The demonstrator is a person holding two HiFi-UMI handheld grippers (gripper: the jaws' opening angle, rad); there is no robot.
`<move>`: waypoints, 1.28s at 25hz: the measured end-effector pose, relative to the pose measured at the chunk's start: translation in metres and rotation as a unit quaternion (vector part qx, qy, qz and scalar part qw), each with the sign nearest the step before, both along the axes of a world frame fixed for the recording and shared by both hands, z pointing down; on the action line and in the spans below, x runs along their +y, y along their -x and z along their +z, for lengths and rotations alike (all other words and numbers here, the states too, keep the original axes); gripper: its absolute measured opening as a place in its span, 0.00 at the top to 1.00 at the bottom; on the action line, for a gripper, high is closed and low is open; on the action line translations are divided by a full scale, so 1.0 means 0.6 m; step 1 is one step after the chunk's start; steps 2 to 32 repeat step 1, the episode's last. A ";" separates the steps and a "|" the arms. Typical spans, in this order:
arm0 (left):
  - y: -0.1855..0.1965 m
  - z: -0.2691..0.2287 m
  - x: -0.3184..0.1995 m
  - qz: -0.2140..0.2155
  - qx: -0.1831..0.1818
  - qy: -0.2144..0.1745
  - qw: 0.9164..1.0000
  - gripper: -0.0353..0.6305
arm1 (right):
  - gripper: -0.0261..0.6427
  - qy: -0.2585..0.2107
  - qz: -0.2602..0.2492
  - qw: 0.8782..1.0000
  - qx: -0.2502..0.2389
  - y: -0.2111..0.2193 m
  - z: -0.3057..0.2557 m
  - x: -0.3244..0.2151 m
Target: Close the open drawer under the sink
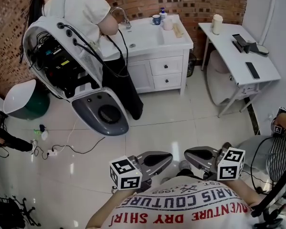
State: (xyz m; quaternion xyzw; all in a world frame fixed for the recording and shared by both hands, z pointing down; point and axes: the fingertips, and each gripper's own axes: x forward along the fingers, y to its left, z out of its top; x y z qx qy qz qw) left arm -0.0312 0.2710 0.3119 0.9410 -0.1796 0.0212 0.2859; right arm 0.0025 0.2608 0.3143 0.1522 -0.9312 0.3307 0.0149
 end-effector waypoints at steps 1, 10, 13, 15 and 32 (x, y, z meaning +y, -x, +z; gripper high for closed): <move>-0.001 0.000 0.000 0.000 0.000 -0.001 1.000 0.97 | 0.95 -0.001 0.001 1.000 0.000 -0.001 0.000 0.001; -0.001 0.000 0.000 0.000 0.000 -0.001 1.000 0.97 | 0.95 -0.001 0.001 1.000 0.000 -0.001 0.000 0.001; -0.001 0.000 0.000 0.000 0.000 -0.001 1.000 0.97 | 0.95 -0.001 0.001 1.000 0.000 -0.001 0.000 0.001; -0.001 0.000 0.000 0.000 0.000 -0.001 1.000 0.97 | 0.95 -0.001 0.001 1.000 0.000 -0.001 0.000 0.001; -0.001 0.000 0.000 0.000 0.000 -0.001 1.000 0.97 | 0.95 -0.001 0.001 1.000 0.000 -0.001 0.000 0.001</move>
